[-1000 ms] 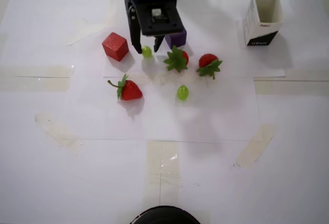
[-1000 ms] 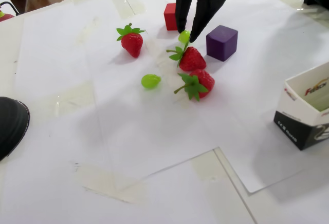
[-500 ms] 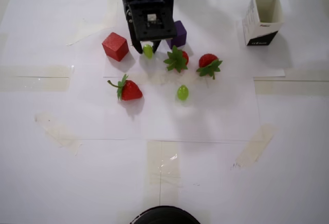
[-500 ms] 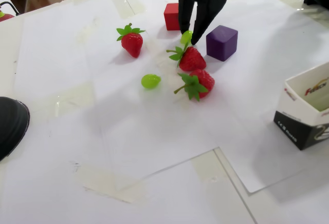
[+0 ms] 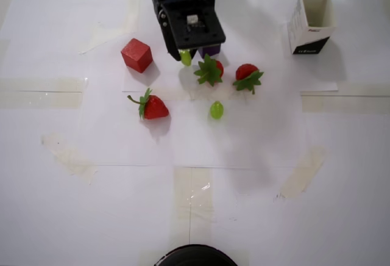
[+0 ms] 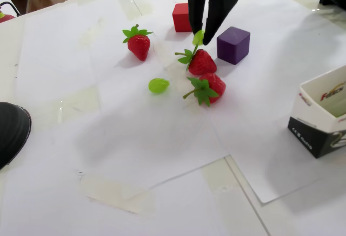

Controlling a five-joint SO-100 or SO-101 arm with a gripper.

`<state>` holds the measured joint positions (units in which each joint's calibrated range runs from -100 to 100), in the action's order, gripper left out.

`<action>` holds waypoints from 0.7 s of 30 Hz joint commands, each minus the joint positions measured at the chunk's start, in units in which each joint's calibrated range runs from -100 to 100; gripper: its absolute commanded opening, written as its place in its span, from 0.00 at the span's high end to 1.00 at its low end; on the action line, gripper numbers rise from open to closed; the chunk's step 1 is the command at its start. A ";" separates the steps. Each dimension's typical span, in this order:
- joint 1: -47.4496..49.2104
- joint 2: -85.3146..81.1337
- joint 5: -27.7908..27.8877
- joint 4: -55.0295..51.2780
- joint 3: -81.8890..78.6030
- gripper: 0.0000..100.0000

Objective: Pick up the grapes and place them in the box.

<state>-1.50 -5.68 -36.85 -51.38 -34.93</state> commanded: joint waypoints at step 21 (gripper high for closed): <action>32.90 -16.33 -12.26 -21.17 17.39 0.94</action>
<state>25.77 -18.67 -47.01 -74.86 -17.29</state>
